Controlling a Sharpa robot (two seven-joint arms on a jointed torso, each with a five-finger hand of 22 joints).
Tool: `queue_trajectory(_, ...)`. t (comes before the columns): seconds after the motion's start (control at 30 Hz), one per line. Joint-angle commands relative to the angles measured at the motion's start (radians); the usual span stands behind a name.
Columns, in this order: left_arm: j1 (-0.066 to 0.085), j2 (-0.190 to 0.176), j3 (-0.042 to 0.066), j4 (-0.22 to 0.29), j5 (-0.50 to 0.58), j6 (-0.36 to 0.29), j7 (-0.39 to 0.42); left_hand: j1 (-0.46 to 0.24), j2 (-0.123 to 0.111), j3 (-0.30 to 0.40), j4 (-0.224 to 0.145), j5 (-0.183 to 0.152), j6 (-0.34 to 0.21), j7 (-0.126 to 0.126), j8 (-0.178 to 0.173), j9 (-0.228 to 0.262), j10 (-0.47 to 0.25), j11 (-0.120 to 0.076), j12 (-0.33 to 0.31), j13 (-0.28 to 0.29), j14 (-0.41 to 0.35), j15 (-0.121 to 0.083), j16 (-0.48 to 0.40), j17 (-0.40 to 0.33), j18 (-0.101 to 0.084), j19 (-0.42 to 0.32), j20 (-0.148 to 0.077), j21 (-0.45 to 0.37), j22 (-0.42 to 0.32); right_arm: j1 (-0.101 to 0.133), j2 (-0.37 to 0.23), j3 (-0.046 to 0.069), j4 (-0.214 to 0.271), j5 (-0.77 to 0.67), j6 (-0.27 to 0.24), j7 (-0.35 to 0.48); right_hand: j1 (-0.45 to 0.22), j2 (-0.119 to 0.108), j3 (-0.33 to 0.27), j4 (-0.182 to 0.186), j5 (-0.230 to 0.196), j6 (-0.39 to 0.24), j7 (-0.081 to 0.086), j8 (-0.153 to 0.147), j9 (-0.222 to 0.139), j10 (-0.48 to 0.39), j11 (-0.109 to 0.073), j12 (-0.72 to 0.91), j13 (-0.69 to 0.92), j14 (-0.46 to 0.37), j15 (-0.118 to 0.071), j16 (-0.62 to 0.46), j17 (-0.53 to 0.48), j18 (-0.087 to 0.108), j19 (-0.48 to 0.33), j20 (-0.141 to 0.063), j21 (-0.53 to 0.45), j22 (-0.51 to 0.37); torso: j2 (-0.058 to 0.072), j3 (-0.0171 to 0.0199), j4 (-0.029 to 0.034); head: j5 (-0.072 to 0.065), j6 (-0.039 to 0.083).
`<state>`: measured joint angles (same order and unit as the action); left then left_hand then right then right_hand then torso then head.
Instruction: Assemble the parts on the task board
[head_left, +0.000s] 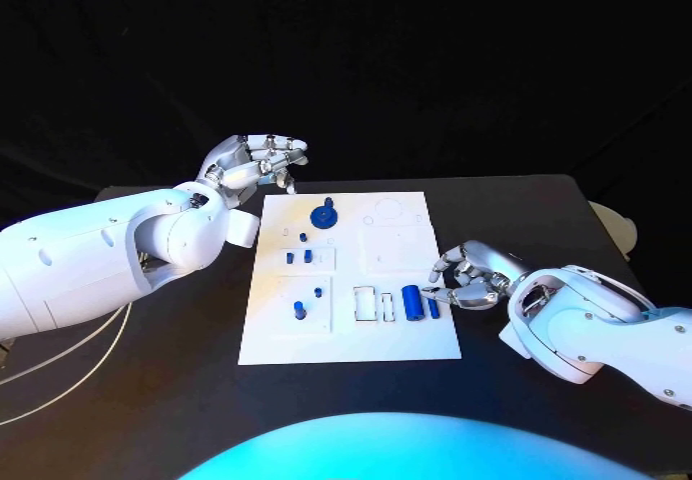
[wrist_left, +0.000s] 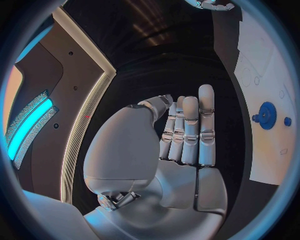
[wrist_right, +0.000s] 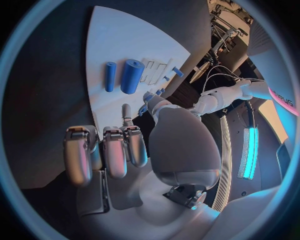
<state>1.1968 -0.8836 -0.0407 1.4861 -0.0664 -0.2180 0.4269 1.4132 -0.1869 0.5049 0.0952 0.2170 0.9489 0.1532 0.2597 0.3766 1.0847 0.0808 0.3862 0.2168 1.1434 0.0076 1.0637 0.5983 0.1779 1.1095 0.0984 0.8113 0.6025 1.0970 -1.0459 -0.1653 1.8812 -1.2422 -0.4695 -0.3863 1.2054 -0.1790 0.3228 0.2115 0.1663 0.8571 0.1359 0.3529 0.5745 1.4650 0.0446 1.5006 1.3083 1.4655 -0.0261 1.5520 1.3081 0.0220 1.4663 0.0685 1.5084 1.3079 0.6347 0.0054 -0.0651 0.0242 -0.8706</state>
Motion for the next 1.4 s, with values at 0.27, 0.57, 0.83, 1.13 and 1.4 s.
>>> queue_trajectory(0.27,0.001,-0.001,0.000,0.008,0.004,0.019,0.008,-0.004,0.010,-0.007,0.001,0.004,0.004,-0.002,0.004,0.001,-0.009,0.001,0.008,0.001,-0.008,0.001,-0.004,-0.002,0.006,0.004,-0.003,-0.008,-0.002,-0.022,0.055,-0.001,-0.033,-0.088,0.010,-0.113,-0.027,-0.011,-0.031,0.038,0.020,0.005,-0.009,0.009,0.005,0.023,0.003,-0.006,0.147,0.095,0.002,0.007,0.211,-0.006,0.081,0.009,0.005,0.216,0.001,0.0015,-0.0013,-0.005,-0.001)
queue_trajectory(0.57,0.000,0.000,0.000,0.007,0.004,0.025,0.007,-0.004,0.011,-0.007,0.001,0.004,0.004,-0.002,0.004,0.001,-0.009,0.001,0.008,0.002,-0.008,0.002,-0.004,-0.002,0.006,0.004,-0.003,-0.008,-0.002,-0.033,0.093,-0.002,-0.056,-0.107,0.036,-0.130,-0.033,-0.013,-0.056,0.059,0.007,0.011,-0.012,0.015,0.008,0.021,0.000,-0.009,0.146,0.094,-0.001,0.007,0.208,-0.005,0.080,0.007,0.003,0.216,0.000,0.0013,-0.0001,-0.001,-0.002)
queue_trajectory(0.83,0.000,0.002,0.000,0.005,0.004,0.028,0.006,-0.004,0.011,-0.007,0.001,0.004,0.004,-0.002,0.004,0.001,-0.009,0.001,0.008,0.002,-0.008,0.002,-0.004,-0.002,0.006,0.004,-0.003,-0.008,-0.002,-0.039,0.114,-0.002,-0.063,-0.101,0.058,-0.125,-0.038,-0.011,-0.086,0.076,-0.023,0.016,-0.016,0.021,0.012,0.024,-0.003,-0.008,0.151,0.094,-0.003,0.007,0.210,-0.006,0.081,0.005,0.006,0.219,0.000,0.0022,-0.0020,0.005,-0.002)
queue_trajectory(1.13,-0.002,0.008,-0.003,-0.008,0.005,0.030,0.006,-0.004,0.011,-0.007,0.001,0.004,0.004,-0.002,0.004,0.001,-0.009,0.001,0.008,0.002,-0.008,0.002,-0.004,-0.002,0.006,0.004,-0.003,-0.008,-0.002,-0.055,0.118,-0.002,-0.073,-0.109,0.107,-0.128,-0.040,-0.005,-0.106,0.077,-0.040,0.024,-0.019,0.027,0.014,0.024,-0.006,-0.010,0.150,0.095,-0.005,0.007,0.213,-0.007,0.082,0.003,0.008,0.220,0.000,0.0014,-0.0039,0.008,-0.002)
queue_trajectory(1.4,-0.002,0.009,-0.005,-0.012,0.005,0.031,0.006,-0.005,0.012,-0.006,0.002,0.005,0.004,-0.002,0.005,0.001,-0.010,0.001,0.009,0.002,-0.009,0.002,-0.004,-0.002,0.006,0.004,-0.003,-0.009,-0.003,-0.063,0.131,-0.003,-0.084,-0.152,0.153,-0.132,-0.013,0.001,-0.115,0.070,-0.044,0.031,-0.022,0.033,0.017,0.024,-0.009,-0.010,0.152,0.095,-0.008,0.008,0.215,-0.007,0.082,0.001,0.010,0.222,-0.001,0.0024,0.0003,0.004,-0.002)
